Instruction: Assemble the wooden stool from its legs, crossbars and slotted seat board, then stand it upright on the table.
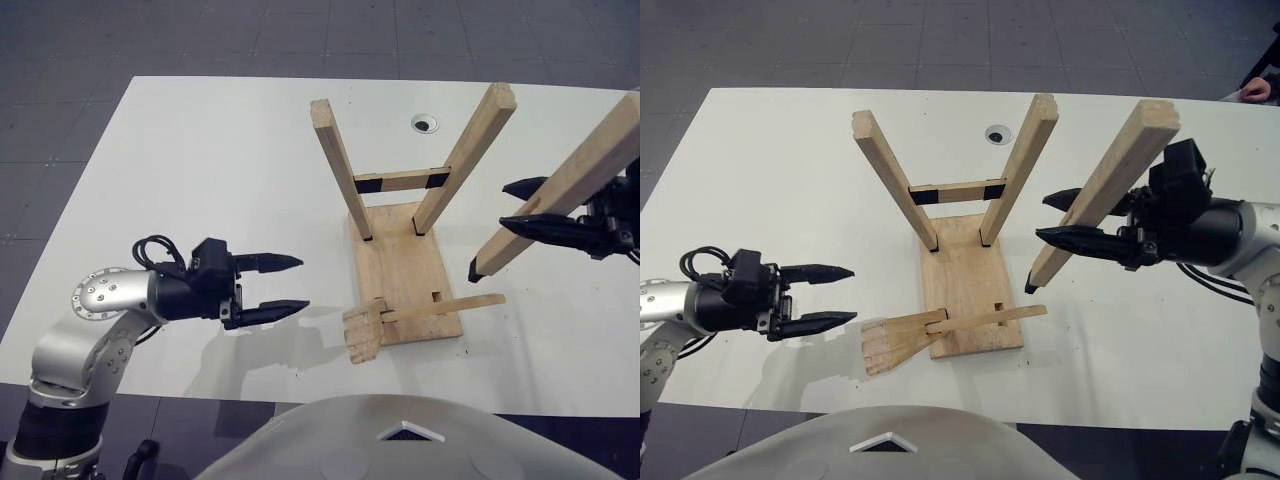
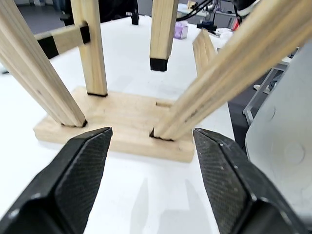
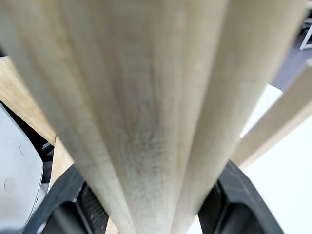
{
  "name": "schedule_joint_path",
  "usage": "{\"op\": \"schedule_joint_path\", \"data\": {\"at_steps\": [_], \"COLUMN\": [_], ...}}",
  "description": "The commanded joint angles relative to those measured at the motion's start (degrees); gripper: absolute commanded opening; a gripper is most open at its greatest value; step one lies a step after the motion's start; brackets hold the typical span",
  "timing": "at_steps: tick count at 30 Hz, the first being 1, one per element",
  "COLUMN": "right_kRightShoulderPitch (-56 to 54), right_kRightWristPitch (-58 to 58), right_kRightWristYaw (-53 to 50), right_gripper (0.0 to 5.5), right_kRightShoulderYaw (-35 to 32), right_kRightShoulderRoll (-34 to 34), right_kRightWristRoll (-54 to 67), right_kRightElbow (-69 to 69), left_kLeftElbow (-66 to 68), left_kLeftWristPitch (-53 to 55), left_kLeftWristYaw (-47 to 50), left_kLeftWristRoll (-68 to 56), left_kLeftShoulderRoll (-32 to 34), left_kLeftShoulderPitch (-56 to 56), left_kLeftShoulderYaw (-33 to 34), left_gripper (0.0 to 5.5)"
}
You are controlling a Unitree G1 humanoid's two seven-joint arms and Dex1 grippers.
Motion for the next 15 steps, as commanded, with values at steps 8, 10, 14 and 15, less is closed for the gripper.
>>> {"op": "schedule_joint_path", "data": {"at_steps": [8,10,14,15], "right_kRightShoulderPitch": [16.84,17.45,16.94,16.87], "right_kRightWristPitch": [-17.41,-22.24,-31.6,-32.61], "right_kRightWristYaw": [8.82,8.1,10.78,10.92], "right_gripper": [2.03,2.03,2.03,2.03], "right_kRightShoulderYaw": [-1.74,0.17,4.22,4.85], "right_kRightShoulderRoll": [3.34,5.07,8.18,8.52], "right_kRightWristRoll": [-9.43,-12.92,-16.29,-16.43], "right_kRightElbow": [-6.26,-5.58,-2.8,-2.6], "left_kLeftElbow": [-7.47,-8.13,-8.11,-8.21], "left_kLeftWristPitch": [-0.56,-0.45,-0.12,0.02], "left_kLeftWristYaw": [6.87,8.06,10.58,10.9], "left_kLeftWristRoll": [8.95,9.76,10.87,10.73], "left_kLeftShoulderRoll": [-1.77,-2.4,-3.94,-4.05], "left_kLeftShoulderPitch": [8.43,9.27,9.51,9.56], "left_kLeftShoulderYaw": [-10.49,-12.4,-15.12,-15.57], "left_gripper": [3.08,3.08,3.08,3.08]}}
